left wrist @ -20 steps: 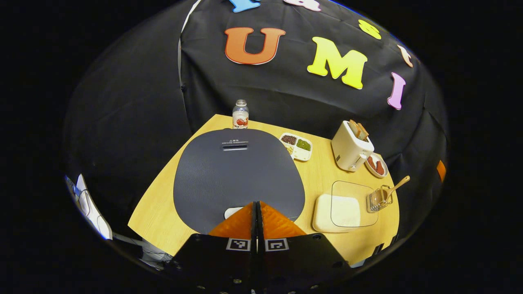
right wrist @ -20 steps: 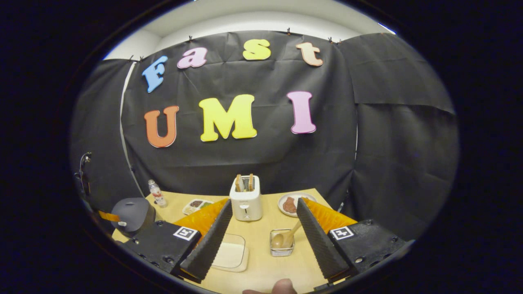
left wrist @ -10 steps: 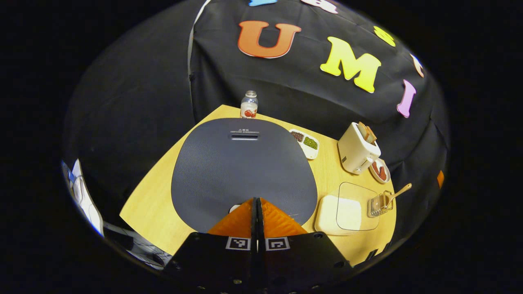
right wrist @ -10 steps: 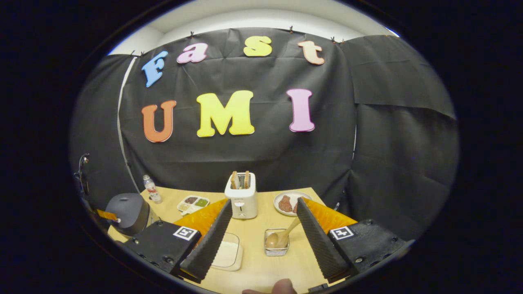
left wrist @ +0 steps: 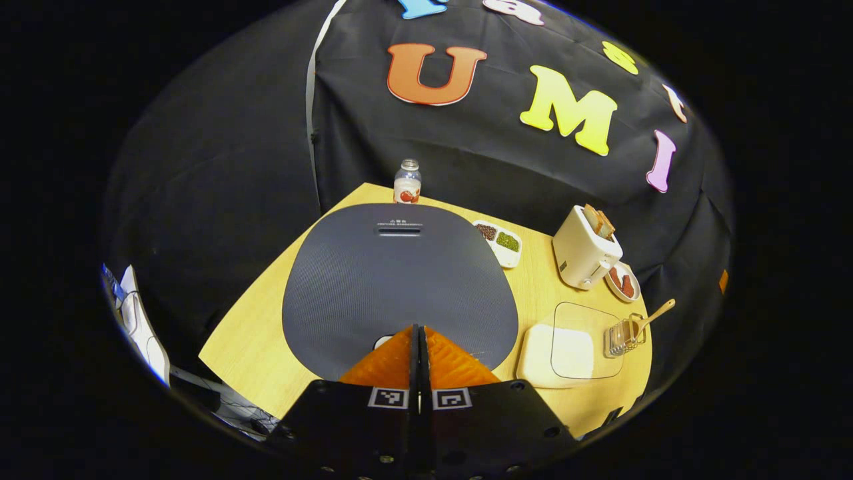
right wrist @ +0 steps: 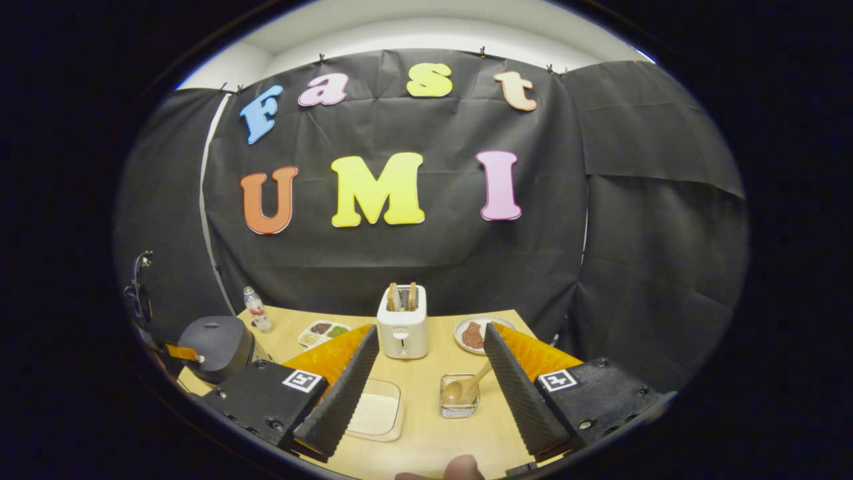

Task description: Close the left gripper, press the button to open the rice cooker; take a wooden spoon from the chopstick holder with the right hand, scoop a spoonful of rice and pour it into the rice cooker, then put the wooden spoon back into the chopstick holder.

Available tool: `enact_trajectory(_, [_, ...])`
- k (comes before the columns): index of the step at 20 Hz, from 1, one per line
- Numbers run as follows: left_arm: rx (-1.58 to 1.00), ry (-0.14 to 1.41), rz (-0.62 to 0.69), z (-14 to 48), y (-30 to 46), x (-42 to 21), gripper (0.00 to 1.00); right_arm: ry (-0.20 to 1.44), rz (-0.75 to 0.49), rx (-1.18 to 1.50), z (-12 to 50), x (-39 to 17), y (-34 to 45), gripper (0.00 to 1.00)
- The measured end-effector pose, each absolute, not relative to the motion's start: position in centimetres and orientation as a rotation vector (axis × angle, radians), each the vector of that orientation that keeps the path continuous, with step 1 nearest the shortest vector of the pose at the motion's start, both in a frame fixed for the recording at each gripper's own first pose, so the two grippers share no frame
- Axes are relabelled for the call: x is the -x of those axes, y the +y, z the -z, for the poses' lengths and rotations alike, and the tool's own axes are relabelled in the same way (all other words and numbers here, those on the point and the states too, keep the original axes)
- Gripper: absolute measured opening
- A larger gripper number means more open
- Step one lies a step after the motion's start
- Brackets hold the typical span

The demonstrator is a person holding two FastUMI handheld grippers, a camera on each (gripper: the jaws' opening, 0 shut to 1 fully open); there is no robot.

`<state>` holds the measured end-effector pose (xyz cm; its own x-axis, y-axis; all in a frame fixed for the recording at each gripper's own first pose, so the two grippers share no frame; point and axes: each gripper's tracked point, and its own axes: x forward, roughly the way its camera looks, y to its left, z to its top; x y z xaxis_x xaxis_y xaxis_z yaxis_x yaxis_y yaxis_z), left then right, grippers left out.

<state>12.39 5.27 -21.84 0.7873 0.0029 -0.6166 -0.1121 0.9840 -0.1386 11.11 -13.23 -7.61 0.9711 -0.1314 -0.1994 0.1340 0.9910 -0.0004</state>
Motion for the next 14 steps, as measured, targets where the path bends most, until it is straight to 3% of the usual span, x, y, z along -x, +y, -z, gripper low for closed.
enact_trajectory(8, [0.050,0.331,-0.077,11.8,5.8,-16.2,0.01,0.173,0.174,-0.012,6.6,-9.6,-14.8,1.00])
enact_trajectory(9, [0.029,0.288,-0.068,10.5,5.6,-16.8,0.11,0.170,0.178,-0.012,6.4,-9.5,-14.9,1.00])
enact_trajectory(10, [0.014,0.266,-0.059,9.5,5.3,-17.2,0.12,0.166,0.182,-0.013,6.3,-9.4,-15.2,1.00])
enact_trajectory(11, [-0.005,0.238,-0.061,8.6,5.2,-17.7,0.42,0.164,0.187,-0.014,6.2,-9.4,-15.4,1.00])
enact_trajectory(13, [-0.034,0.181,-0.053,6.4,4.9,-18.7,0.47,0.164,0.193,-0.021,6.5,-9.3,-15.9,0.99])
enact_trajectory(14, [-0.040,0.157,-0.045,5.3,4.6,-19.0,0.68,0.166,0.196,-0.029,6.8,-9.5,-16.1,1.00])
